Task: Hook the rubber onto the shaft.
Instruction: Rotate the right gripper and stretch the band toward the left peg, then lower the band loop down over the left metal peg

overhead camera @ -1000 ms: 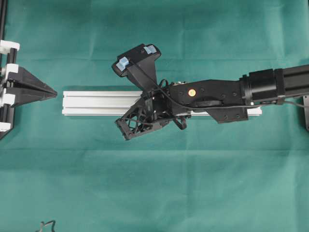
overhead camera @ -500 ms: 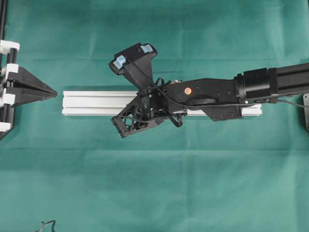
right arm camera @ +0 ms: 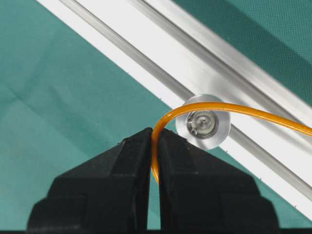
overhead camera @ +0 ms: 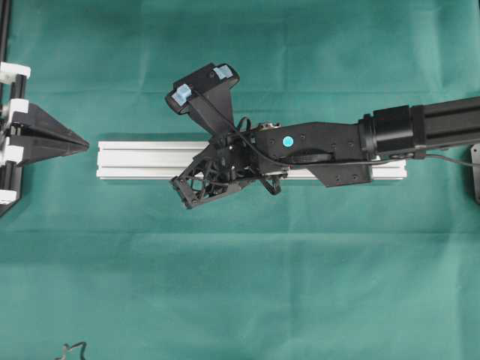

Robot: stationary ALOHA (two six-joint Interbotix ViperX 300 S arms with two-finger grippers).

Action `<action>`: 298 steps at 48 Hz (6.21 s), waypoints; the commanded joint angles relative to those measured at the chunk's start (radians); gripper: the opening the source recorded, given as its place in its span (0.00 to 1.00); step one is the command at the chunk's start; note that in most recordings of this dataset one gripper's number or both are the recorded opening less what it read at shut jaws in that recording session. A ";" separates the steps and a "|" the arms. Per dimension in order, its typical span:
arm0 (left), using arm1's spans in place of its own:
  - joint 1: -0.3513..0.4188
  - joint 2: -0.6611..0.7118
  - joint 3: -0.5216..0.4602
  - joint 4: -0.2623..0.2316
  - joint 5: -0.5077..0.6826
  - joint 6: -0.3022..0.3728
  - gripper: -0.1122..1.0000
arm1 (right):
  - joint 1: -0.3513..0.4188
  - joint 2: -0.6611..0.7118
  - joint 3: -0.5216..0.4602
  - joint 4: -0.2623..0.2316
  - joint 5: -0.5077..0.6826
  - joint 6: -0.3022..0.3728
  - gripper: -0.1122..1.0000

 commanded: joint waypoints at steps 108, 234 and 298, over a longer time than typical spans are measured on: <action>-0.003 0.008 -0.031 0.002 -0.005 0.002 0.10 | -0.005 0.055 -0.028 -0.025 -0.080 0.011 0.15; -0.003 0.008 -0.031 0.002 0.000 0.003 0.10 | 0.048 -0.144 0.236 -0.026 -0.025 0.017 0.15; -0.003 0.006 -0.031 0.002 -0.002 0.003 0.10 | 0.049 -0.166 0.230 -0.029 -0.043 -0.015 0.91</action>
